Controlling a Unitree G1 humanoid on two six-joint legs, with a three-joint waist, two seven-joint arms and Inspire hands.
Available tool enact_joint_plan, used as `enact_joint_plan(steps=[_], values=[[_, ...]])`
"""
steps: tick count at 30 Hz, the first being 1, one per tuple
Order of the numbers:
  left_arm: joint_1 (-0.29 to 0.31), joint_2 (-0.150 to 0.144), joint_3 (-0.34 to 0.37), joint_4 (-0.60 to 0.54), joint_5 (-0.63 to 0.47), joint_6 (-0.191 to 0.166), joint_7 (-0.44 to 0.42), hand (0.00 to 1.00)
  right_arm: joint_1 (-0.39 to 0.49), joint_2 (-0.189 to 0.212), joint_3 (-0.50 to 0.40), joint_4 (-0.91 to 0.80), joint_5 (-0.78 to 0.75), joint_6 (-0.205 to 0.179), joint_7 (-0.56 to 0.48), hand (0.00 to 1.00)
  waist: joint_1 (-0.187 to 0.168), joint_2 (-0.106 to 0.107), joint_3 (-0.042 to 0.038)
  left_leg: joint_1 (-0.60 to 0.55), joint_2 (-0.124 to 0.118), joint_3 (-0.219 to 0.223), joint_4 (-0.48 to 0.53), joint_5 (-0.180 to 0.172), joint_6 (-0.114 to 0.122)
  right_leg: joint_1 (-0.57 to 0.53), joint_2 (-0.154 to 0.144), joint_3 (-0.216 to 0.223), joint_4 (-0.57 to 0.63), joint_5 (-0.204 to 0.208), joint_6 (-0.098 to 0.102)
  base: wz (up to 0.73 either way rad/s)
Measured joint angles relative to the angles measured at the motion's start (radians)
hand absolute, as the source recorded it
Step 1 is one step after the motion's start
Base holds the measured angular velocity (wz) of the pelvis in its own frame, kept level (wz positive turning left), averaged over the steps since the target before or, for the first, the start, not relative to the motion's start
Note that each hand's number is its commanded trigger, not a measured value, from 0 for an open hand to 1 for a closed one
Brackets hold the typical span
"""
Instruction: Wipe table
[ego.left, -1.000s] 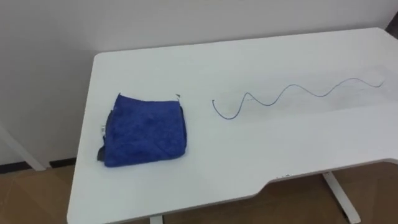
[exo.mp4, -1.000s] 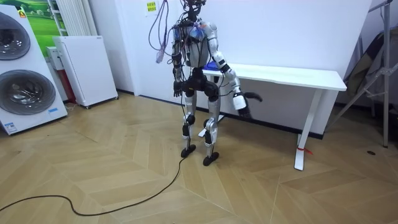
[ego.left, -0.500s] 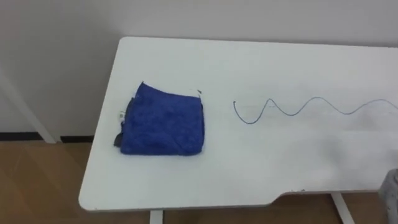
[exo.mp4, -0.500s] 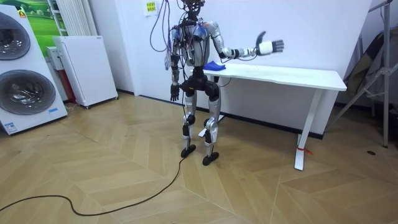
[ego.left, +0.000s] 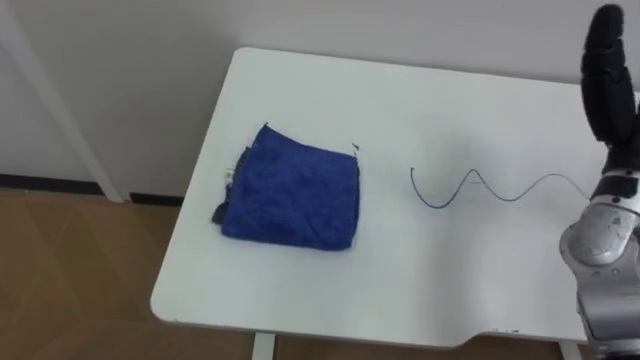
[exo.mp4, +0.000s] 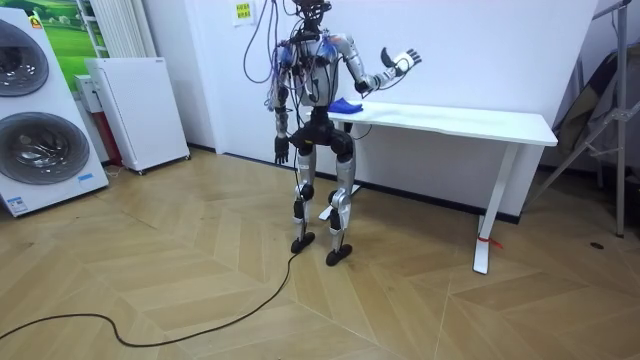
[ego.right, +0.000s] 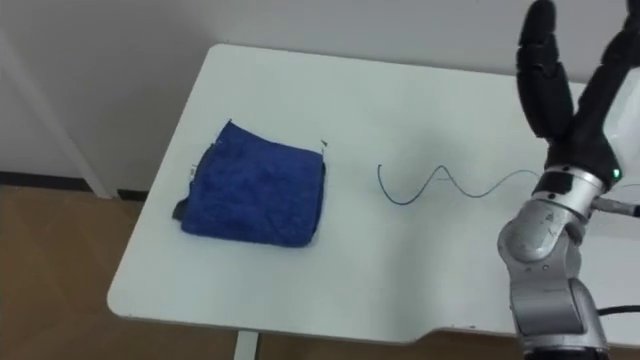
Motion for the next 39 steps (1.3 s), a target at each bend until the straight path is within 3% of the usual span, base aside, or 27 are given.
enact_joint_plan(steps=[6,10,15,19,25,32,33,34,35,36,37,38,39], values=[[-0.034,0.012,-0.048,0.006,-0.007,-0.012,-0.006,0.0,-0.02,-0.041,0.147,-0.057,-0.2,-0.005,0.061,0.0,0.043,-0.004,0.0031,0.002,0.002,0.0,-0.002,0.001,-0.001,0.0,0.001,0.0,0.0,0.0,0.0,0.01],[-0.081,0.023,-0.089,0.014,-0.002,-0.036,-0.014,0.0,-0.051,-0.045,0.223,-0.059,-0.298,-0.022,0.116,0.0,0.064,-0.017,0.0062,-0.003,0.002,-0.003,-0.001,0.001,-0.002,0.001,0.0,-0.005,-0.002,0.0,0.0,0.05],[-0.087,0.037,-0.122,0.014,-0.002,-0.036,-0.039,0.0,-0.051,-0.048,0.304,-0.062,-0.353,-0.023,0.195,0.0,0.08,-0.019,0.0051,-0.005,0.001,-0.007,0.001,0.001,-0.002,0.001,-0.001,-0.006,-0.003,0.0,0.0,0.03],[-0.11,0.037,-0.143,0.017,-0.003,-0.037,-0.05,0.0,-0.052,-0.049,0.373,-0.062,-0.479,-0.02,0.266,0.0,0.084,-0.017,0.0059,-0.015,-0.001,-0.029,0.001,0.001,-0.002,0.001,0.0,-0.003,-0.009,0.0,0.0,0.16],[-0.13,0.037,-0.197,0.021,-0.005,-0.047,-0.051,0.0,-0.054,-0.049,0.48,-0.057,-0.553,-0.019,0.331,0.0,0.098,-0.017,0.0059,-0.013,-0.001,-0.06,-0.002,0.004,-0.006,0.009,0.004,-0.003,-0.017,0.0,0.0,0.11],[-0.131,0.041,-0.211,0.019,-0.004,-0.064,-0.051,0.0,-0.056,-0.052,0.507,-0.057,-0.576,-0.02,0.351,0.0,0.113,-0.019,0.0065,0.005,-0.001,-0.104,-0.004,0.004,-0.006,0.032,0.008,-0.008,-0.014,0.0,0.0,0.1],[-0.132,0.042,-0.219,0.019,-0.012,-0.064,-0.051,0.0,-0.055,-0.054,0.521,-0.057,-0.576,-0.015,0.353,0.0,0.108,-0.017,0.008,0.012,0.003,-0.135,-0.009,0.004,-0.007,0.022,0.01,-0.011,0.006,-0.002,-0.001,0.06],[-0.133,0.045,-0.225,0.02,-0.013,-0.065,-0.051,0.0,-0.052,-0.054,0.531,-0.058,-0.576,-0.011,0.363,0.0,0.109,-0.011,0.0118,0.022,0.014,-0.184,-0.012,0.006,-0.009,-0.008,0.017,0.0,0.046,-0.029,-0.009,-0.06],[-0.134,0.051,-0.225,0.02,-0.012,-0.066,-0.051,0.0,-0.051,-0.05,0.535,-0.059,-0.579,-0.013,0.368,0.0,0.117,-0.014,0.0098,0.023,0.017,-0.214,-0.013,0.006,-0.009,-0.025,0.033,0.026,0.027,-0.035,-0.016,-0.49],[-0.136,0.068,-0.218,0.02,-0.012,-0.066,-0.051,0.0,-0.06,-0.044,0.557,-0.064,-0.6,-0.013,0.373,0.0,0.132,-0.027,0.0097,0.019,0.022,-0.257,-0.008,0.003,-0.013,-0.062,0.07,0.084,-0.073,0.003,-0.05,-0.48],[-0.132,0.067,-0.211,0.024,-0.002,-0.062,-0.052,0.0,-0.062,-0.051,0.587,-0.065,-0.639,-0.016,0.373,0.0,0.12,-0.015,0.0083,0.009,0.04,-0.248,0.001,-0.015,-0.053,-0.067,0.086,0.05,-0.064,0.07,-0.079,-0.22],[-0.132,0.067,-0.213,0.024,-0.001,-0.064,-0.055,0.0,-0.057,-0.053,0.599,-0.065,-0.655,-0.015,0.373,0.0,0.097,-0.014,0.0086,0.006,0.043,-0.225,0.003,-0.014,-0.071,-0.062,0.086,0.047,-0.059,0.073,-0.08,0.46],[-0.14,0.064,-0.217,0.024,-0.002,-0.067,-0.064,0.0,-0.042,-0.054,0.61,-0.064,-0.673,-0.005,0.376,0.0,0.076,-0.014,0.0086,0.005,0.049,-0.136,-0.015,-0.005,-0.087,-0.049,0.08,0.066,-0.059,0.072,-0.079,0.7]])
